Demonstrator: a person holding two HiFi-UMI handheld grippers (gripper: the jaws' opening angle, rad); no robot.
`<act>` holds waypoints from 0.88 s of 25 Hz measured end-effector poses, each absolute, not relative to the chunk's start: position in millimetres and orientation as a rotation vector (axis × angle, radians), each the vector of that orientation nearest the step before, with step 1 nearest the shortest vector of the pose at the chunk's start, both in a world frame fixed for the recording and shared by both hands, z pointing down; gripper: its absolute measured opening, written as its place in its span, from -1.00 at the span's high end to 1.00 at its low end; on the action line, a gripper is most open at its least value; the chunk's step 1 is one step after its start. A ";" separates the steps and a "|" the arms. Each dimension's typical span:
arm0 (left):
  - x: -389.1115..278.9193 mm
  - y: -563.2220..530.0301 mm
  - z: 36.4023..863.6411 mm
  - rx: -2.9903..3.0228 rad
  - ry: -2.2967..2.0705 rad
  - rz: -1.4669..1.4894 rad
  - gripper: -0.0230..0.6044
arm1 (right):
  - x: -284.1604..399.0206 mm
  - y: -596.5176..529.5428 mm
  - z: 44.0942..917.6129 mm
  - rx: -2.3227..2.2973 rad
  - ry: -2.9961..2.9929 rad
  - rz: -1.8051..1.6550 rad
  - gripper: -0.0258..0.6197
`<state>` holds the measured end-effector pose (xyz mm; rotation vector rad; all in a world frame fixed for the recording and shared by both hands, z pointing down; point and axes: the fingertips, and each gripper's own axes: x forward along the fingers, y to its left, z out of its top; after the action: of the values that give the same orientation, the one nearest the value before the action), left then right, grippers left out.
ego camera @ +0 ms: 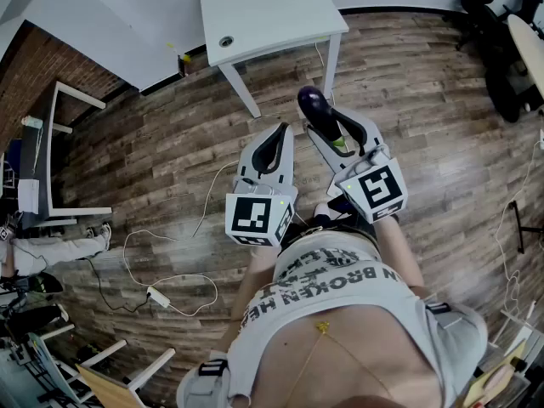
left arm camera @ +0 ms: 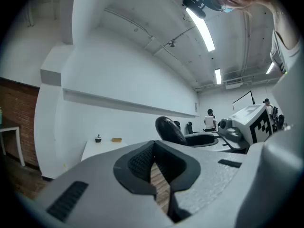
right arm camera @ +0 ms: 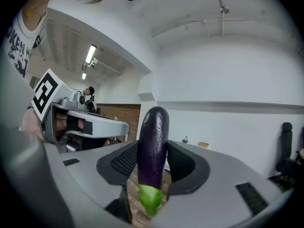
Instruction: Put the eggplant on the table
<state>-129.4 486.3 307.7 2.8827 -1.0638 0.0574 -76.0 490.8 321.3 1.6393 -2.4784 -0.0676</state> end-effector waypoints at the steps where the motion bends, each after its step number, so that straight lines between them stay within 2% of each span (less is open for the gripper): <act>1: -128.8 486.6 307.4 2.883 -1.065 0.056 0.91 | -75.3 491.0 320.9 1.638 -2.480 -0.071 0.34; 14: -132.5 484.5 331.0 2.783 -1.173 0.097 0.91 | -49.5 488.0 330.0 1.617 -2.550 -0.024 0.34; 22: -144.3 445.1 332.6 2.776 -1.175 0.080 0.91 | -45.2 450.4 333.9 1.653 -2.473 -0.005 0.34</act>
<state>-144.3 445.1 332.6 2.7756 -1.1745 0.0805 -45.2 450.4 333.9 1.6529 -2.4735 -0.0048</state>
